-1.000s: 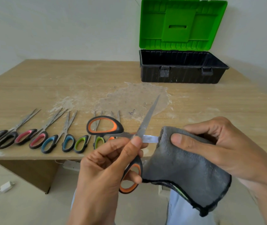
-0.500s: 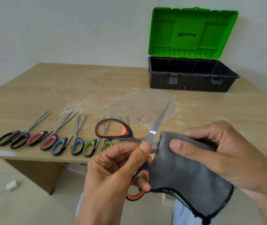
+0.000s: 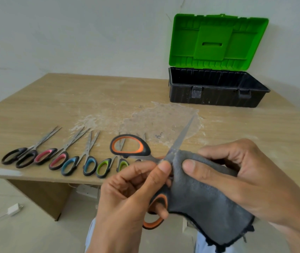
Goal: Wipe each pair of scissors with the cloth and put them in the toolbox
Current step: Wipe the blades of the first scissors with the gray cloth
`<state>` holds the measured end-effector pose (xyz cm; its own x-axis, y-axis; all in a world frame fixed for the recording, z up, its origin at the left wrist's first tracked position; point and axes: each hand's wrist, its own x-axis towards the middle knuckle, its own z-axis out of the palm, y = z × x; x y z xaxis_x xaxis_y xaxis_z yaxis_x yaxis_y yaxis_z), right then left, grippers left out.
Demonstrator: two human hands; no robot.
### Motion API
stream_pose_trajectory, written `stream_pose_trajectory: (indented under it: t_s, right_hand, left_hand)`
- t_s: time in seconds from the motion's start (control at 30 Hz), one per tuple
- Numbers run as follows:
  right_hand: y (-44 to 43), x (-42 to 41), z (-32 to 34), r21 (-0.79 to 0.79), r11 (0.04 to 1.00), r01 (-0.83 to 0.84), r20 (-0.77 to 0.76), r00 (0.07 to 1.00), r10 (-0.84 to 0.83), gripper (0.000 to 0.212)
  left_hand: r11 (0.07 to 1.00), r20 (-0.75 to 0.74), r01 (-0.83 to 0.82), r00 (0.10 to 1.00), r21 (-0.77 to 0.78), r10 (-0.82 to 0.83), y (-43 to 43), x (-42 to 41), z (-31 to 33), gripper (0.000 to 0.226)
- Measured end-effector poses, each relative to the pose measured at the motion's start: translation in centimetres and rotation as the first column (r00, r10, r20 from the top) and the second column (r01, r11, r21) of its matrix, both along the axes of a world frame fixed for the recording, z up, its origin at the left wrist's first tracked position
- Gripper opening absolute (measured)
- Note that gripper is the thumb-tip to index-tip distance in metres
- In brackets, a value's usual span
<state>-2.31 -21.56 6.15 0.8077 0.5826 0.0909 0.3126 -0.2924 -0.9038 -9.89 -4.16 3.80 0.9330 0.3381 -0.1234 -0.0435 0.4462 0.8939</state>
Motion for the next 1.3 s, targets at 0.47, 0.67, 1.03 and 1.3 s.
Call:
stream_pose_trajectory:
  t_s: [0.47,0.67,1.03,1.3]
  right_hand:
    - [-1.3,-0.1,0.3,-0.006,0.999,0.033,0.028,0.999,-0.033,0.049]
    - [-0.1,-0.3,0.4,0.01,1.0,0.009,0.064,0.998,-0.01,0.032]
    - [-0.9,-0.4,0.5,-0.005,1.0,0.01,0.072,0.997,-0.01,0.03]
    - [-0.7,-0.7,1.0,-0.009,0.999,0.035,0.097,0.995,-0.034,0.034]
  left_hand:
    - [1.0,-0.003,-0.009,1.0,0.004,0.009,0.3,-0.4,0.5,0.016]
    - [0.999,0.013,0.041,0.999,0.015,-0.041,0.0,-0.1,0.2,0.017]
    - [0.999,0.0,0.033,0.999,0.007,-0.033,0.3,-0.7,0.6,0.017]
    - [0.999,0.011,0.046,0.999,0.006,-0.046,0.3,-0.7,0.8,0.018]
